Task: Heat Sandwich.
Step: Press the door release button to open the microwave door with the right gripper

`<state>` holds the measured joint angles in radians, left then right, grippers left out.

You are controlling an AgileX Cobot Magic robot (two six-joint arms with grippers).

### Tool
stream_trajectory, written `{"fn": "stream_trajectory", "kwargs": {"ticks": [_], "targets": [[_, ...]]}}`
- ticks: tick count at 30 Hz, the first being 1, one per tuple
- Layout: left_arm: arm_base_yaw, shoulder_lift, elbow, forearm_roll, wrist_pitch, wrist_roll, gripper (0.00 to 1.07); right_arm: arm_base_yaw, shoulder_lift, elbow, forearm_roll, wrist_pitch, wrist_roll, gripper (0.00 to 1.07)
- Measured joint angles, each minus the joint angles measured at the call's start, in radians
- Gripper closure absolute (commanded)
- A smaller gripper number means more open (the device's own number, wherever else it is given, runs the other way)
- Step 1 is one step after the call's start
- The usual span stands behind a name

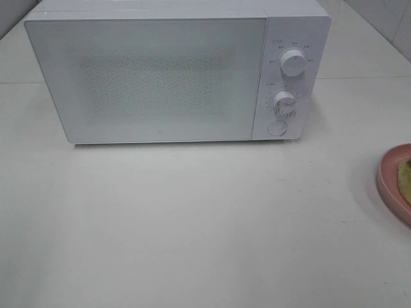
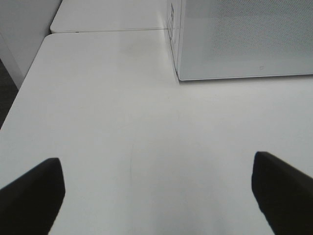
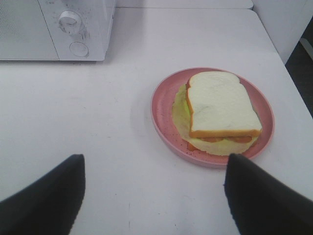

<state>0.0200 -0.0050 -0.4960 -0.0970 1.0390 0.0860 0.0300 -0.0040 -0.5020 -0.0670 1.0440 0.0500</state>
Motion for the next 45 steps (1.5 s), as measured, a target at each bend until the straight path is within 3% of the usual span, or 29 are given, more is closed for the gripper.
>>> {"fn": "stream_trajectory", "kwargs": {"ticks": [9,45], "targets": [[0.000,0.000,0.000,0.000,0.000,0.000,0.09,0.000,0.009,-0.051,0.000,-0.009,0.001,0.31],[0.000,0.000,0.000,0.000,0.000,0.000,0.09,0.000,0.569,-0.063,-0.001,-0.448,0.001,0.31]]}}
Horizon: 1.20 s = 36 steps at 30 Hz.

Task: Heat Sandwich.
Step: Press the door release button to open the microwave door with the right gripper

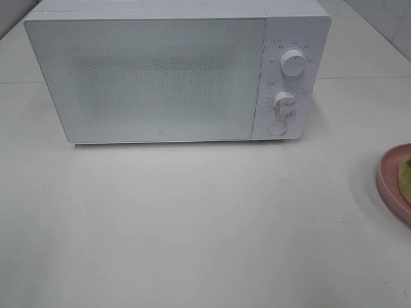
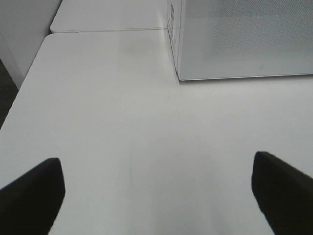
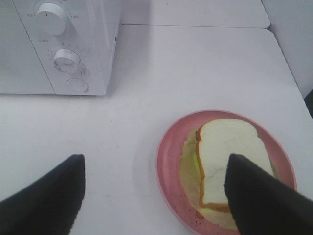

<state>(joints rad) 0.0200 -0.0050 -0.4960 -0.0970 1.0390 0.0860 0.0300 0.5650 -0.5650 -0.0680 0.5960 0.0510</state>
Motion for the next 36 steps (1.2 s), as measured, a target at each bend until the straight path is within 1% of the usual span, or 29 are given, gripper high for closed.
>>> {"fn": "stream_trajectory", "kwargs": {"ticks": [7,8,20,23,25,27,29,32,33,34,35,36], "targets": [[0.000,0.000,0.000,0.000,0.000,0.000,0.09,0.000,0.119,0.000,0.000,-0.124,0.000,0.31],[0.000,0.000,0.000,0.000,0.000,0.000,0.09,0.000,0.155,0.000,0.001,-0.162,0.000,0.31],[0.000,0.000,0.000,0.000,0.000,0.000,0.09,0.000,0.329,0.000,0.001,-0.379,0.001,0.31],[0.000,0.000,0.000,0.000,0.000,0.000,0.09,0.000,0.394,0.000,0.001,-0.473,0.001,0.31],[0.000,0.000,0.000,0.000,0.000,0.000,0.09,0.000,0.407,0.000,0.001,-0.498,0.001,0.31],[0.000,0.000,0.000,0.000,0.000,0.000,0.09,0.000,0.454,0.000,0.001,-0.587,0.001,0.31],[0.000,0.000,0.000,0.000,0.000,0.000,0.09,0.000,0.471,0.000,0.001,-0.617,0.001,0.31],[0.000,0.000,0.000,0.000,0.000,0.000,0.09,0.000,0.527,0.029,0.001,-0.749,0.001,0.31],[0.000,0.000,0.000,0.000,0.000,0.000,0.09,0.000,0.527,0.029,0.001,-0.749,0.001,0.31],[0.000,0.000,0.000,0.000,0.000,0.000,0.09,0.000,0.540,0.044,0.001,-0.793,0.001,0.31],[0.000,0.000,0.000,0.000,0.000,0.000,0.09,0.000,0.561,0.080,0.001,-0.888,0.001,0.31],[0.000,0.000,0.000,0.000,0.000,0.000,0.09,0.000,0.569,0.101,0.001,-0.927,0.001,0.31]]}}
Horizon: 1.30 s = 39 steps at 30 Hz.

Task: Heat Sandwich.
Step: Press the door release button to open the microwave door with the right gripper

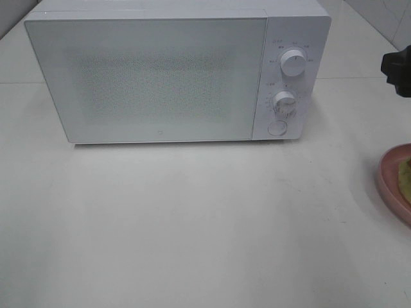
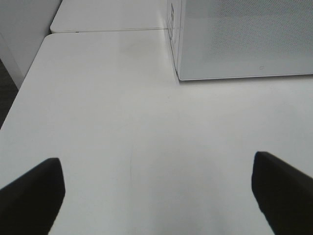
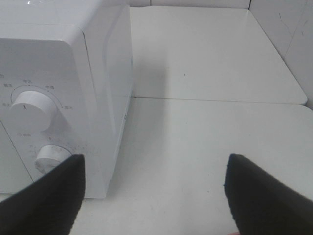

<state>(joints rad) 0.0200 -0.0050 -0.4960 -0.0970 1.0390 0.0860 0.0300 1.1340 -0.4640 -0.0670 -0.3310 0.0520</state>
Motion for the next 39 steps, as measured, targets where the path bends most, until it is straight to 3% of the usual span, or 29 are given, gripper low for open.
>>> {"fn": "stream_trajectory", "kwargs": {"ticks": [7,12,20,25,27,39], "targets": [[0.000,0.000,0.000,0.000,0.000,0.000,0.09,0.000,0.054,0.115,0.002,-0.267,-0.020,0.31],[0.000,0.000,0.000,0.000,0.000,0.000,0.09,0.046,0.111,0.205,0.116,-0.439,-0.089,0.31],[0.000,0.000,0.000,0.000,0.000,0.000,0.09,0.287,0.259,0.265,0.424,-0.688,-0.229,0.31],[0.000,0.000,0.000,0.000,0.000,0.000,0.09,0.366,0.310,0.265,0.509,-0.758,-0.250,0.31],[0.000,0.000,0.000,0.000,0.000,0.000,0.09,0.445,0.361,0.264,0.599,-0.823,-0.266,0.31],[0.000,0.000,0.000,0.000,0.000,0.000,0.09,0.708,0.512,0.237,0.872,-0.875,-0.268,0.31]]}}
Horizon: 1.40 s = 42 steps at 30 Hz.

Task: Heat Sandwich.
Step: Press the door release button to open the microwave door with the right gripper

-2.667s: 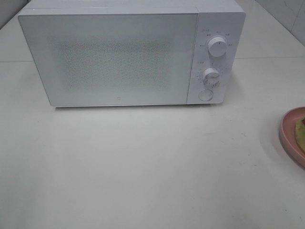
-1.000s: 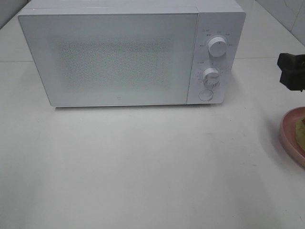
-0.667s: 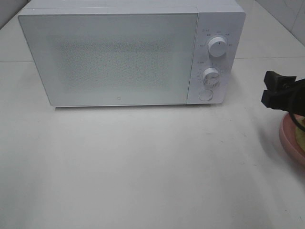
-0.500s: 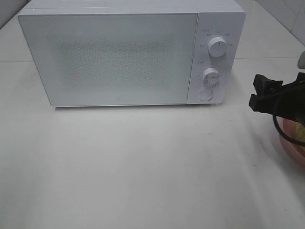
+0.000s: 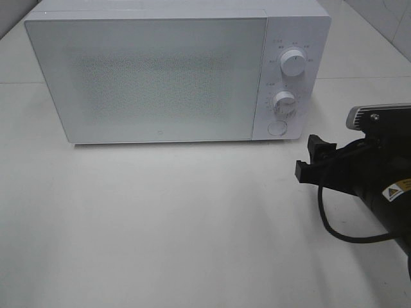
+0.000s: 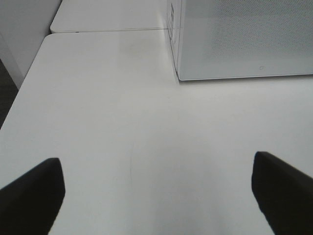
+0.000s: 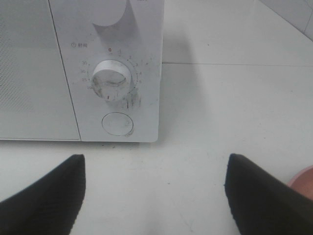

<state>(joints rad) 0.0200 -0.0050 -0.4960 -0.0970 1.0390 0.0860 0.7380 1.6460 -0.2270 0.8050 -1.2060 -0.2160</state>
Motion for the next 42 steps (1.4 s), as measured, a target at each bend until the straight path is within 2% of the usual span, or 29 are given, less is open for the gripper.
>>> {"fn": "stream_trajectory", "kwargs": {"ticks": [4,9,29,36,42], "targets": [[0.000,0.000,0.000,0.000,0.000,0.000,0.09,0.051,0.025,-0.033,0.037,0.000,-0.004,0.31],[0.000,0.000,0.000,0.000,0.000,0.000,0.09,0.066,0.034,-0.042,0.053,0.000,-0.005,0.31],[0.000,0.000,0.000,0.000,0.000,0.000,0.09,0.061,0.034,-0.050,0.066,0.000,-0.002,0.31],[0.000,0.000,0.000,0.000,0.000,0.000,0.09,0.007,0.095,-0.107,0.049,-0.001,0.005,0.31],[0.000,0.000,0.000,0.000,0.000,0.000,0.09,0.000,0.142,-0.145,0.016,-0.001,0.009,0.31]]}}
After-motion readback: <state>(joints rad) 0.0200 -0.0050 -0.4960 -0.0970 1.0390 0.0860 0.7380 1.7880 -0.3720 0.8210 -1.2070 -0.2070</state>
